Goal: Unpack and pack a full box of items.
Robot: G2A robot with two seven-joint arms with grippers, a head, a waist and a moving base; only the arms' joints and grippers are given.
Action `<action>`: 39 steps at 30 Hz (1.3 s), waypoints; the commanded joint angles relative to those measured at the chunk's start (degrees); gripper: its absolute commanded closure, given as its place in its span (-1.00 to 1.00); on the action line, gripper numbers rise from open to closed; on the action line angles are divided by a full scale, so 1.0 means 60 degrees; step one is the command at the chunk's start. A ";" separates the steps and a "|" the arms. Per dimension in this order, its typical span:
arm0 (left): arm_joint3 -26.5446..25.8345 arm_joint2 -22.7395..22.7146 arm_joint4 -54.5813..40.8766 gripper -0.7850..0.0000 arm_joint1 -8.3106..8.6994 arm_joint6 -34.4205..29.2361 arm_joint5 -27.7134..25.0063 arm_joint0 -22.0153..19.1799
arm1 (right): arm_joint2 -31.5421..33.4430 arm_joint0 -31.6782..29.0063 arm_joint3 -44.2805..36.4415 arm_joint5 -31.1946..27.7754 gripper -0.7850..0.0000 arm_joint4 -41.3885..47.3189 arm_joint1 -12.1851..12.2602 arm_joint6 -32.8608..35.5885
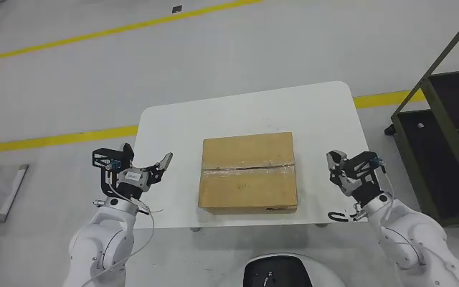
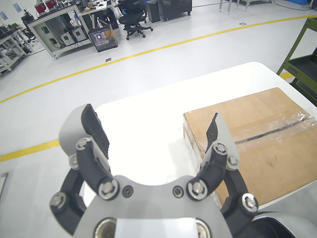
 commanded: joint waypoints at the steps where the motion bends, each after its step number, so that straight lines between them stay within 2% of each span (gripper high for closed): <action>1: 0.0000 0.0000 0.0000 -1.00 0.0000 0.0000 0.0000 0.0000 | -0.0271 0.0242 0.0524 -0.0124 1.00 -0.0067 -0.0011 -0.0155; 13: 0.0000 0.0000 0.0000 -1.00 0.0000 0.0000 0.0000 0.0000 | -0.1909 0.1778 0.2462 -0.0511 1.00 -0.0694 -0.0124 -0.0263; 22: 0.0000 0.0000 0.0000 -1.00 0.0000 0.0000 0.0000 0.0000 | -0.2471 0.2158 0.2962 -0.0490 1.00 -0.0624 -0.0188 -0.0499; 28: -0.0034 0.0135 -0.0325 -1.00 -0.0020 -0.0041 -0.0032 0.0016 | -0.1896 0.1464 0.2394 -0.0009 1.00 -0.0524 -0.0103 -0.0799; 33: -0.0347 0.0935 -0.1552 -1.00 -0.0051 -0.0745 -0.0806 -0.0573 | -0.1047 0.0765 0.1708 0.0048 1.00 -0.0353 0.0019 -0.0947; 37: -0.0409 0.1805 -0.1936 -1.00 -0.0083 -0.1288 -0.1289 -0.1238 | -0.0451 0.0317 0.1307 0.0085 1.00 -0.0107 0.0089 -0.1010; 39: -0.0446 0.2203 -0.1805 -1.00 -0.0094 -0.1123 -0.1764 -0.1492 | -0.0243 0.0147 0.1150 0.0070 1.00 -0.0042 0.0116 -0.0979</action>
